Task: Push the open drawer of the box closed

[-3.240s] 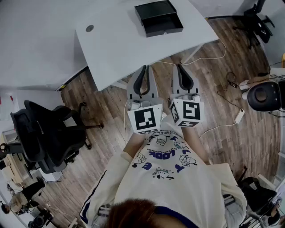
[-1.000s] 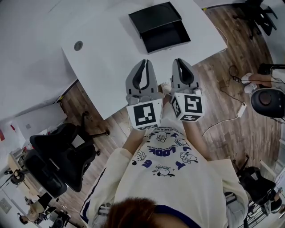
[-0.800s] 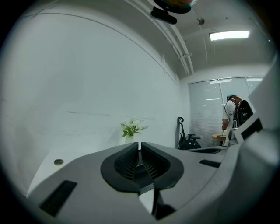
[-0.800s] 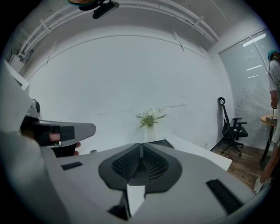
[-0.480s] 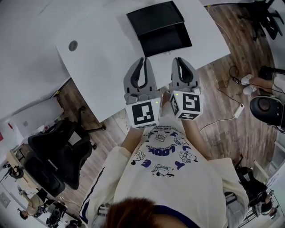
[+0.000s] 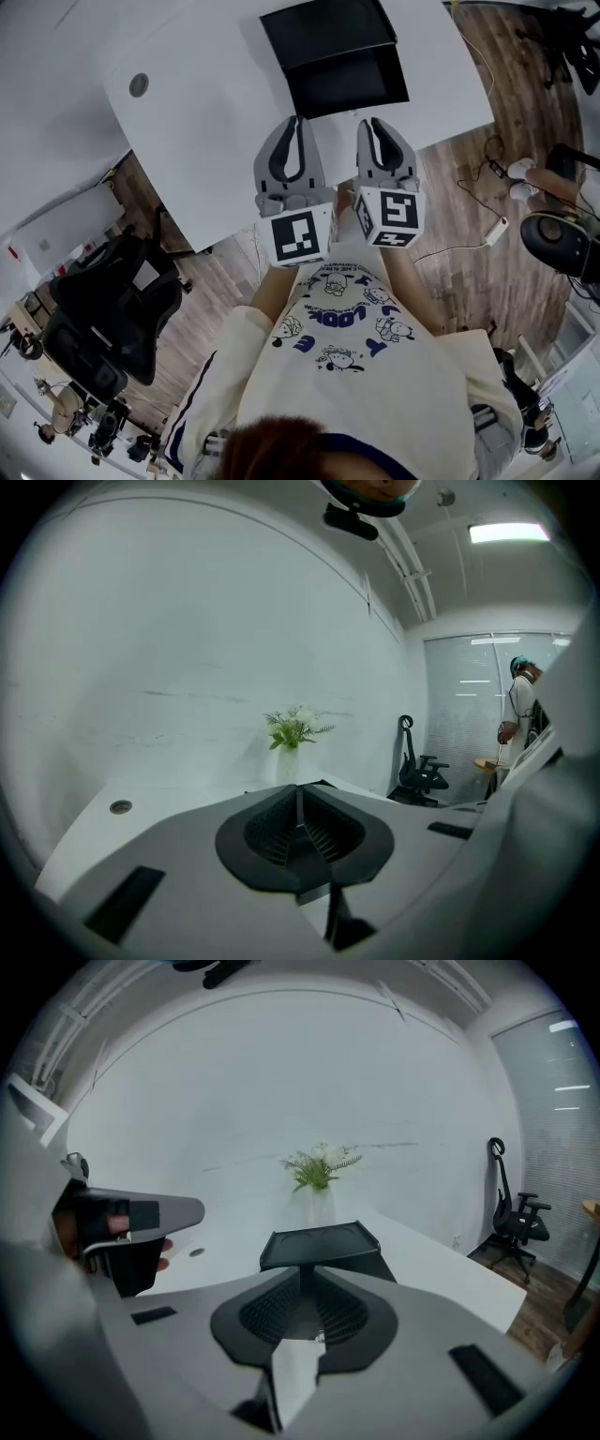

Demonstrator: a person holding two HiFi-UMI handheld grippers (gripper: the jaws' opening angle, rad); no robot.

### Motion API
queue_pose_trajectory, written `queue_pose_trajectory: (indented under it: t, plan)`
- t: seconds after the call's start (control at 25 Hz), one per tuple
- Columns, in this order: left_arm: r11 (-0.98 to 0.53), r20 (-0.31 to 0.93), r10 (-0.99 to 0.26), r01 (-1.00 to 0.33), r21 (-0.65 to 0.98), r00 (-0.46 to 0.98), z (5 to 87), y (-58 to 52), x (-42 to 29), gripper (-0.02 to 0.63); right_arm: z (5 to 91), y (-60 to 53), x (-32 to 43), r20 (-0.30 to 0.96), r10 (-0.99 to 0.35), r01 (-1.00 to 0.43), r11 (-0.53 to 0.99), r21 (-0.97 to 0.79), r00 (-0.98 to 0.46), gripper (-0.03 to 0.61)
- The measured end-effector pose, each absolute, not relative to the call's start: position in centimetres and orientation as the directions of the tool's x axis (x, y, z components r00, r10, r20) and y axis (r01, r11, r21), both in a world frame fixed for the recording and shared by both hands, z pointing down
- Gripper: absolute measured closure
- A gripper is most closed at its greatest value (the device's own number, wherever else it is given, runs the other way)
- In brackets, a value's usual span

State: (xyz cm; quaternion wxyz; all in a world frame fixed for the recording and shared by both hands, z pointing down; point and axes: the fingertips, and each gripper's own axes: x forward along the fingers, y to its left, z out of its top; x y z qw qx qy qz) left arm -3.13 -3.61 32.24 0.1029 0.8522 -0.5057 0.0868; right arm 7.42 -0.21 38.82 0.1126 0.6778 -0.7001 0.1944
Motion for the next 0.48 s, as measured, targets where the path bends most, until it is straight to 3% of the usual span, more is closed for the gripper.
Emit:
queue_pose_trajectory:
  t: [0.28, 0.36, 0.48]
  plan:
    - [-0.459, 0.297, -0.835, -0.884, 0.086, 0.463, 34.4, -4.2, -1.8, 0.583, 41.1, -0.8, 8.4, 0.467, -0.880, -0.992, 0.031, -0.121, -0.084, 0.528]
    - [-0.455, 0.311, -0.832, -0.886, 0.087, 0.458, 35.1, -4.3, -1.5, 0.583, 41.8, -0.9, 8.6, 0.480, -0.872, -0.991, 0.036, -0.128, -0.093, 0.474]
    - [-0.447, 0.327, -0.831, -0.890, 0.091, 0.451, 35.8, -4.4, -1.2, 0.583, 42.9, -1.0, 8.8, 0.500, -0.860, -0.990, 0.042, -0.133, -0.103, 0.469]
